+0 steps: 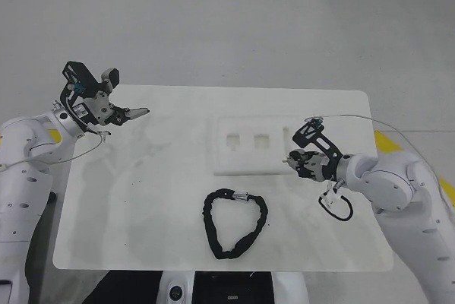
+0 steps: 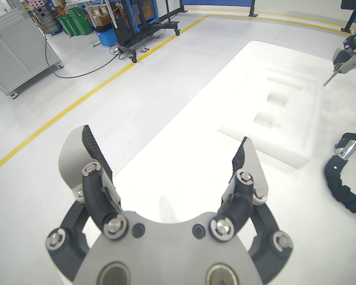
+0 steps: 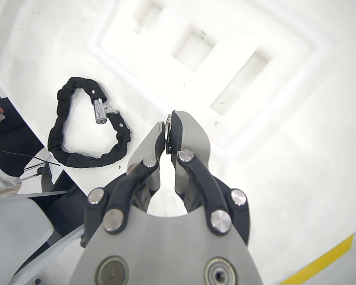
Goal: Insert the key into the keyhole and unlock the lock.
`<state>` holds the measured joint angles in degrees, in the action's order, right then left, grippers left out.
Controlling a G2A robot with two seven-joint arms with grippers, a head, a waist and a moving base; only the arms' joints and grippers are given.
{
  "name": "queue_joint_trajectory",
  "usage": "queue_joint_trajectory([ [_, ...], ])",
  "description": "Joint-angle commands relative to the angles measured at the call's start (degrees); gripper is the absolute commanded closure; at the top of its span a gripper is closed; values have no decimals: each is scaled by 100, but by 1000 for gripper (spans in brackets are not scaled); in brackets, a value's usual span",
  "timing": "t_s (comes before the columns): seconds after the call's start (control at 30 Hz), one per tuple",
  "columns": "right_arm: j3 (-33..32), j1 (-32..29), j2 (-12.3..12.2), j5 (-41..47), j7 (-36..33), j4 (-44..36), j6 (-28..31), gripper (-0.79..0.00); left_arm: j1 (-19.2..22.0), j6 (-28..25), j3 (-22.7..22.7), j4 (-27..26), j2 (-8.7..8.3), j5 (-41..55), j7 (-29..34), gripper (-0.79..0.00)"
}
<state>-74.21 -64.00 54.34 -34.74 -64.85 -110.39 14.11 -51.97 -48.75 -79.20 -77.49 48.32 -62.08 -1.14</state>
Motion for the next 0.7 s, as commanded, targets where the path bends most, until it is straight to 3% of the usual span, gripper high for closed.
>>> queue_joint_trajectory([
  [0.0,-158,-158,-27,50,109,-43,129,0,0,0,0,0,0,0,0,-785],
  [0.27,-570,-483,-93,436,458,-134,594,0,0,0,0,0,0,0,0,-785],
  [0.67,-583,-491,-96,430,470,-137,618,0,0,0,0,0,0,0,0,-785],
])
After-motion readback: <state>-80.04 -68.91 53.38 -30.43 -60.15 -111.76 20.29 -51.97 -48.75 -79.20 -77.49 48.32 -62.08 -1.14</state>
